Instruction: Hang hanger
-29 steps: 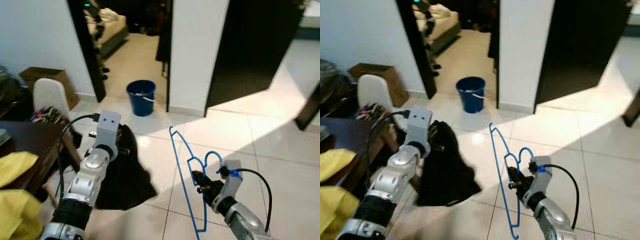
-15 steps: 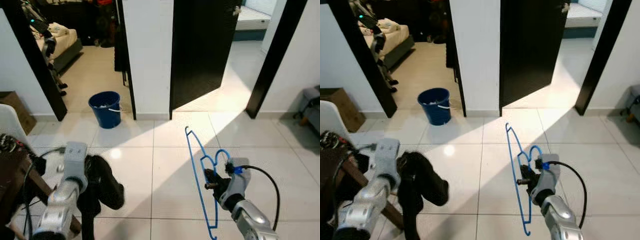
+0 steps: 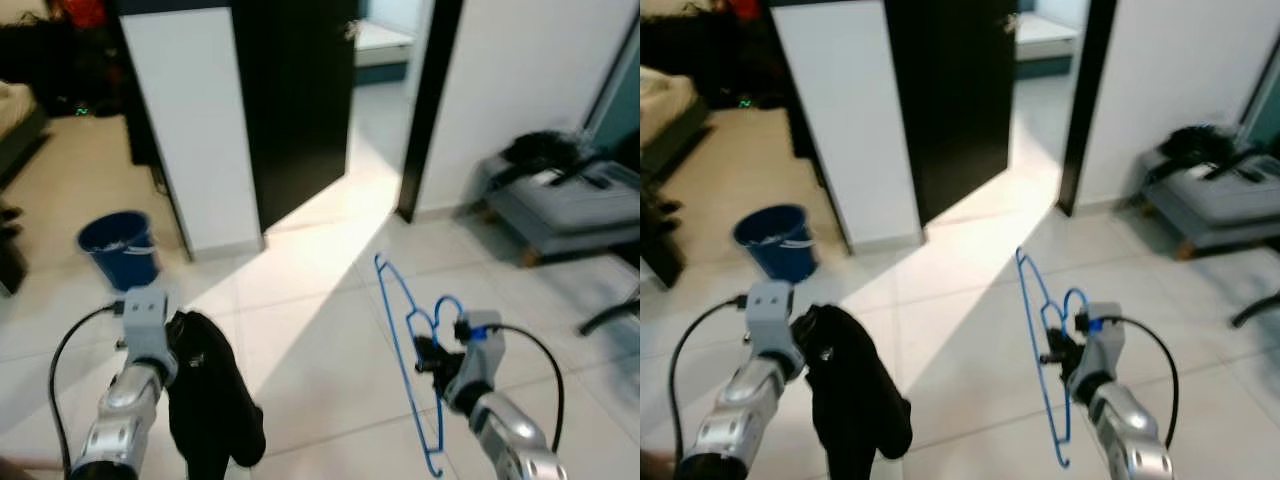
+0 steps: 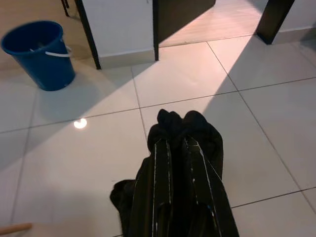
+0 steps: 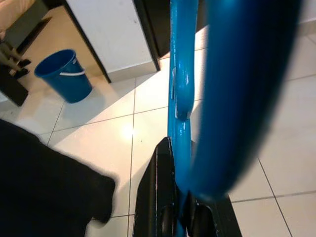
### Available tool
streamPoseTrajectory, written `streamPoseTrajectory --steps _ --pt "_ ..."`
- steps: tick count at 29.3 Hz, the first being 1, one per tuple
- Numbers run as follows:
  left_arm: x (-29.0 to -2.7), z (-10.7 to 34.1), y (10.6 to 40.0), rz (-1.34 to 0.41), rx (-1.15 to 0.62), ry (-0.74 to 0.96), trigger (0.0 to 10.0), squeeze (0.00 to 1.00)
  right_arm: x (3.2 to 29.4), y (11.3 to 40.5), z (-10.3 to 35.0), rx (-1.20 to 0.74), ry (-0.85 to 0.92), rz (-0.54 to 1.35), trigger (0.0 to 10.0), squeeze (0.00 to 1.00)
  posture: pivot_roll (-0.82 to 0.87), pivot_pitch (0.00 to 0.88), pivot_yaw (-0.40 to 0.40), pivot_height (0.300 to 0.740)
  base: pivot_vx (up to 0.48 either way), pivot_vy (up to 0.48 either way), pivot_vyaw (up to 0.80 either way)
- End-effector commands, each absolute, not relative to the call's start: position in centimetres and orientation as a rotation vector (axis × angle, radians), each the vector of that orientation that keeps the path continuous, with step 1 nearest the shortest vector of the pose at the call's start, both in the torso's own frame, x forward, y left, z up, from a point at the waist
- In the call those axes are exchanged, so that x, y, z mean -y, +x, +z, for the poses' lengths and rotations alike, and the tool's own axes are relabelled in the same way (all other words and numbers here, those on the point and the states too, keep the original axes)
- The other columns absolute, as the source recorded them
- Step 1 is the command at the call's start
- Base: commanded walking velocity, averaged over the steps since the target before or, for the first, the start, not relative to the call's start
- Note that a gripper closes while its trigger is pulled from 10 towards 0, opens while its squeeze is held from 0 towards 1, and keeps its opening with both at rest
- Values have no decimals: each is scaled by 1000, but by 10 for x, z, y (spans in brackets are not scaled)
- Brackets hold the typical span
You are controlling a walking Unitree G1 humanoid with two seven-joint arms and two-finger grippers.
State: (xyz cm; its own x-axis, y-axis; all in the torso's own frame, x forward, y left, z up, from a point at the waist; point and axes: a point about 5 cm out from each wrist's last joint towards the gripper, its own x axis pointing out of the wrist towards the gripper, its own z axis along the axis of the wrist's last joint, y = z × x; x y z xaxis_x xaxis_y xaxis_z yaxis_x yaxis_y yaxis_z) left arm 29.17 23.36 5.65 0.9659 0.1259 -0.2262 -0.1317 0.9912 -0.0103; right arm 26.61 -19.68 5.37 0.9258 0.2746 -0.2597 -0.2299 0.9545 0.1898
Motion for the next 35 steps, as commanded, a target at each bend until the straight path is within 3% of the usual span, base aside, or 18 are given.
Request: streamPoseTrajectory --steps 1,3,6,12,19,24,28,35 --pt "-238 62 295 144 -187 -31 10000 0 193 267 51 -321 133 301 10000 0 -86 0 -32 736 0 0 -800" --pt "-238 63 296 149 -181 -34 10000 0 193 267 50 -333 125 318 10000 0 -77 0 -51 736 0 0 -800" --pt "-232 65 301 152 -165 -15 10000 0 192 268 47 -377 93 381 10000 0 -18 0 -161 736 0 0 -800" --pt "-227 66 301 162 -152 32 10000 0 192 270 46 -400 79 427 10000 0 3 0 -174 736 0 0 -800" --pt "-228 67 299 148 -142 44 10000 0 191 270 48 -384 100 460 10000 0 -27 0 -121 736 0 0 -800" --pt "-219 91 315 59 -55 136 10000 0 187 267 55 -358 105 536 10000 0 -56 0 -78 736 0 0 -800" --pt "-199 172 348 -98 204 344 10000 0 171 255 83 -289 141 800 10000 0 -100 0 -5 736 0 0 -400" --pt "-185 222 355 -214 364 511 10000 0 170 250 113 -234 100 976 10000 0 -116 0 27 736 0 0 0"
